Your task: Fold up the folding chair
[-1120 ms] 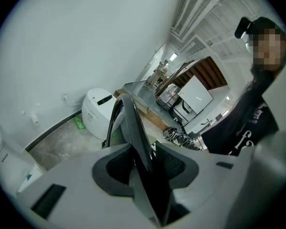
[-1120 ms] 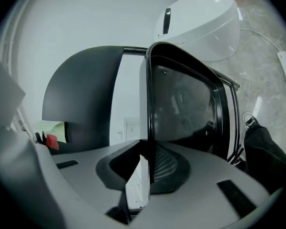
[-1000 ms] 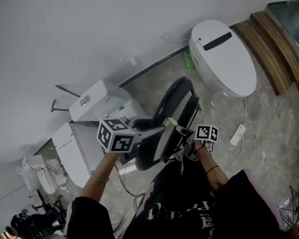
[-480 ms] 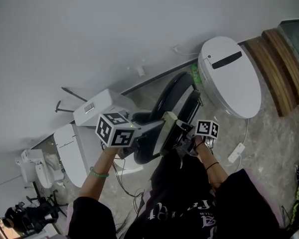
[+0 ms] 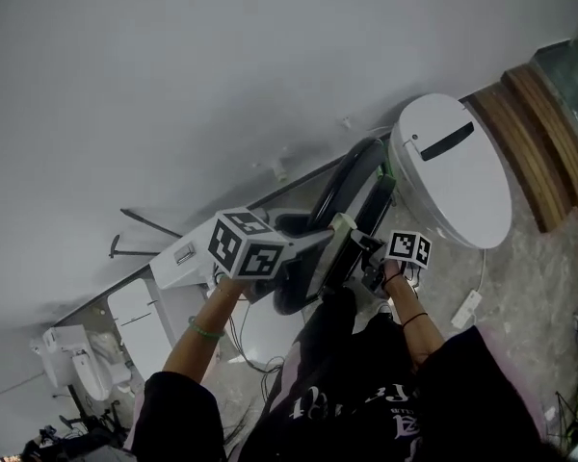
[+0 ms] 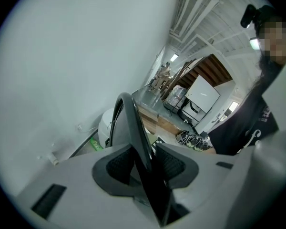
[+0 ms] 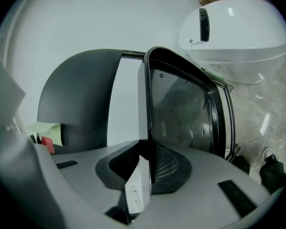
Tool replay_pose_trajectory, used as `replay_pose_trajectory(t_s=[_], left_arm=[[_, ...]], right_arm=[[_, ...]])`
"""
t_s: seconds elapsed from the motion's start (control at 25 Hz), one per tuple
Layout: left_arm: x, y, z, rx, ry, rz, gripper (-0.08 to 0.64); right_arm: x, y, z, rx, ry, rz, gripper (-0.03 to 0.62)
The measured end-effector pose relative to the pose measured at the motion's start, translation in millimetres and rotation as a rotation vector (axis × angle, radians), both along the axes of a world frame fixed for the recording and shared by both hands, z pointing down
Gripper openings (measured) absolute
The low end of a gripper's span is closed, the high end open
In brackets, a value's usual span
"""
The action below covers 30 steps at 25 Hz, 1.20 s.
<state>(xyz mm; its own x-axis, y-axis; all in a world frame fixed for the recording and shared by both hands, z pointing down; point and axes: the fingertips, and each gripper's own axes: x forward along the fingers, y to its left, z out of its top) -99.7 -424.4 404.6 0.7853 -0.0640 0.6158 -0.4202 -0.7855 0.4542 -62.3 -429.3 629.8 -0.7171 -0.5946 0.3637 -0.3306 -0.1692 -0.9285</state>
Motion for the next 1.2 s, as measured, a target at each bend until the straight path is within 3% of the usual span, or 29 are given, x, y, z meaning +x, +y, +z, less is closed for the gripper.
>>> replay_pose_trajectory(t_s=[0.4, 0.72, 0.88, 1.2], left_arm=[[-23, -93, -4, 0.026, 0.002, 0.067, 0.141], [-16, -169, 13, 0.023, -0.069, 0.052, 0.141], [1, -225, 25, -0.027, -0.065, -0.004, 0.135], [3, -227, 0, 0.018, -0.127, -0.018, 0.137]], right_arm=[[-33, -93, 2, -0.013, 0.006, 0.077, 0.066], [-26, -166, 18, -0.049, 0.012, 0.072, 0.067], [-12, -217, 30, -0.088, 0.014, 0.045, 0.069], [-15, -229, 4, -0.058, -0.008, 0.019, 0.071]])
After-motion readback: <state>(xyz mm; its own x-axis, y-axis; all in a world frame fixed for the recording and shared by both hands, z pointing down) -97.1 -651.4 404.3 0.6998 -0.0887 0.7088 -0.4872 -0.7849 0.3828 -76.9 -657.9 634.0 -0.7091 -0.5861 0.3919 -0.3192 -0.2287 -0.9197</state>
